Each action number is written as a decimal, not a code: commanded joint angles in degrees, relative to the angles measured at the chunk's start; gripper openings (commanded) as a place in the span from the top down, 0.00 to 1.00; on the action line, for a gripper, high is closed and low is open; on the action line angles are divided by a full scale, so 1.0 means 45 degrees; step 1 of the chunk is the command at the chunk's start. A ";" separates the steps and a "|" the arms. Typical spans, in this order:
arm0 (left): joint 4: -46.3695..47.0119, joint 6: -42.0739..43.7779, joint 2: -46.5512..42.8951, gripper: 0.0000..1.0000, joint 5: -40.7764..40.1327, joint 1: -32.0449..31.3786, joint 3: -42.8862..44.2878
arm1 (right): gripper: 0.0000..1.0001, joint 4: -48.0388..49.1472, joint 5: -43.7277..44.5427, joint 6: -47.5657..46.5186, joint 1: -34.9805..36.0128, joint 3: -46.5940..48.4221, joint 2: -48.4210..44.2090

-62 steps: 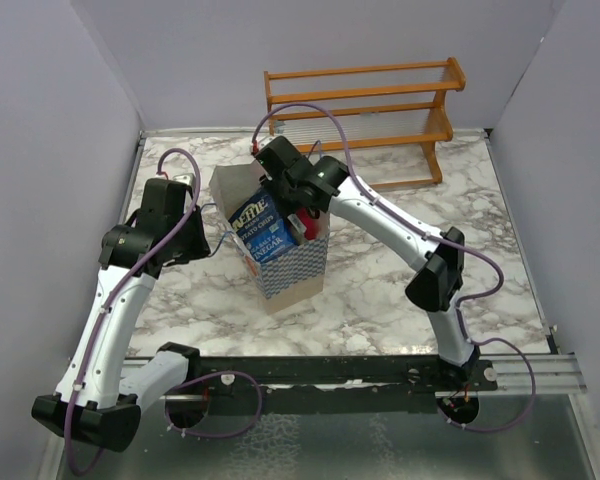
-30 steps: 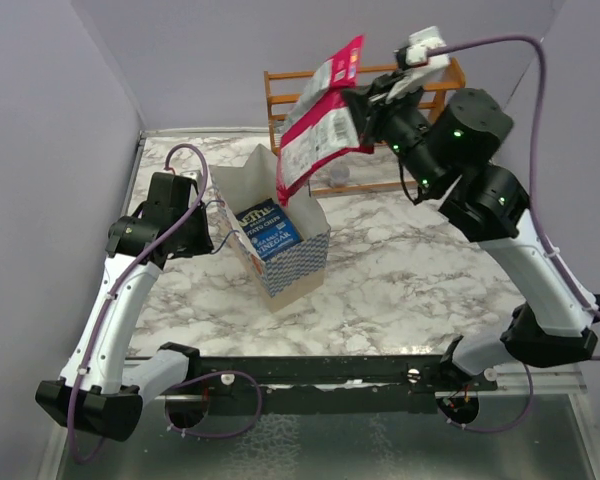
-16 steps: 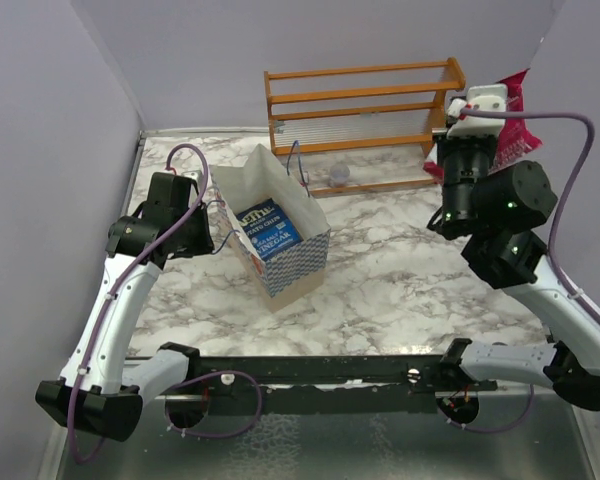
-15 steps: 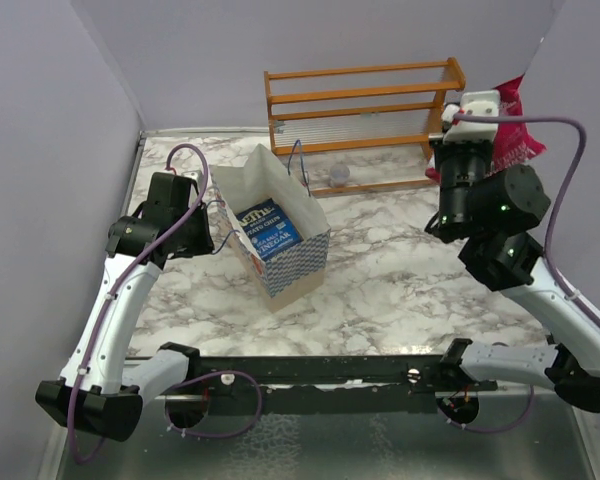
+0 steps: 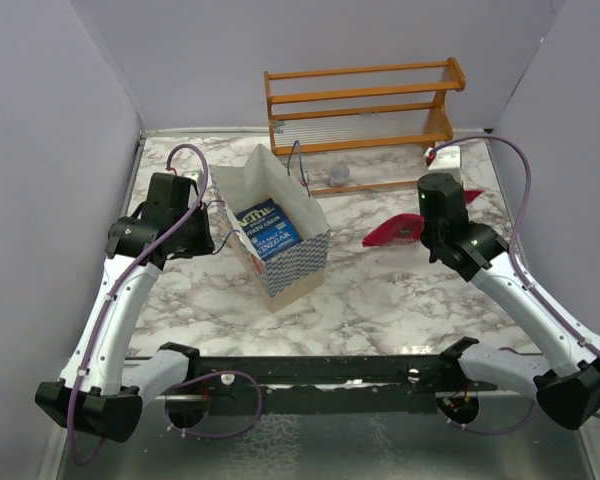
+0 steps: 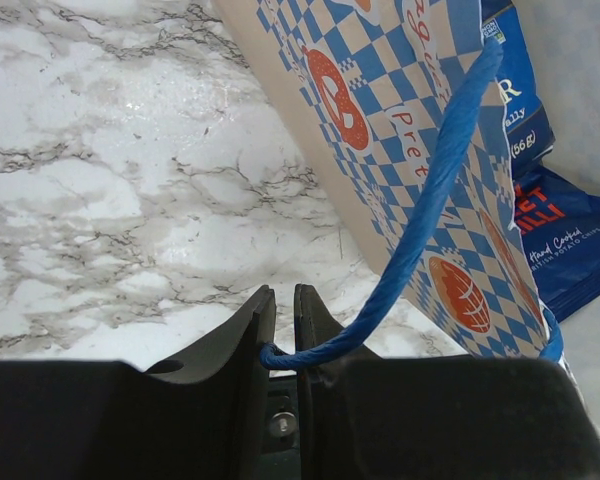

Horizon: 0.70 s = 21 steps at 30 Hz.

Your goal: Take the snacks out of the paper bag

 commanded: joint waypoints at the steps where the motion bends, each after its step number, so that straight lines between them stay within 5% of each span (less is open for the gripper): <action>1: 0.0101 0.0289 -0.0071 0.83 0.0263 -0.0038 0.0025 | 0.99 -0.1503 -0.1692 0.2254 -0.1937 -0.0855 -0.0262; 7: 0.0183 -0.0012 -0.0272 0.83 0.0249 -0.0035 -0.0154 | 0.99 -0.3233 -0.0867 0.2458 -0.3297 -0.0955 0.0035; 14: 0.0133 -0.0039 -0.0321 0.83 0.0048 -0.0038 -0.0147 | 0.98 -0.1077 -0.1527 0.0195 -0.3660 -0.1349 0.1855; 21: -0.0089 -0.0184 -0.0379 0.83 -0.0179 -0.0038 0.0109 | 0.70 -0.0105 -0.3671 0.1177 -0.3664 0.1780 0.6649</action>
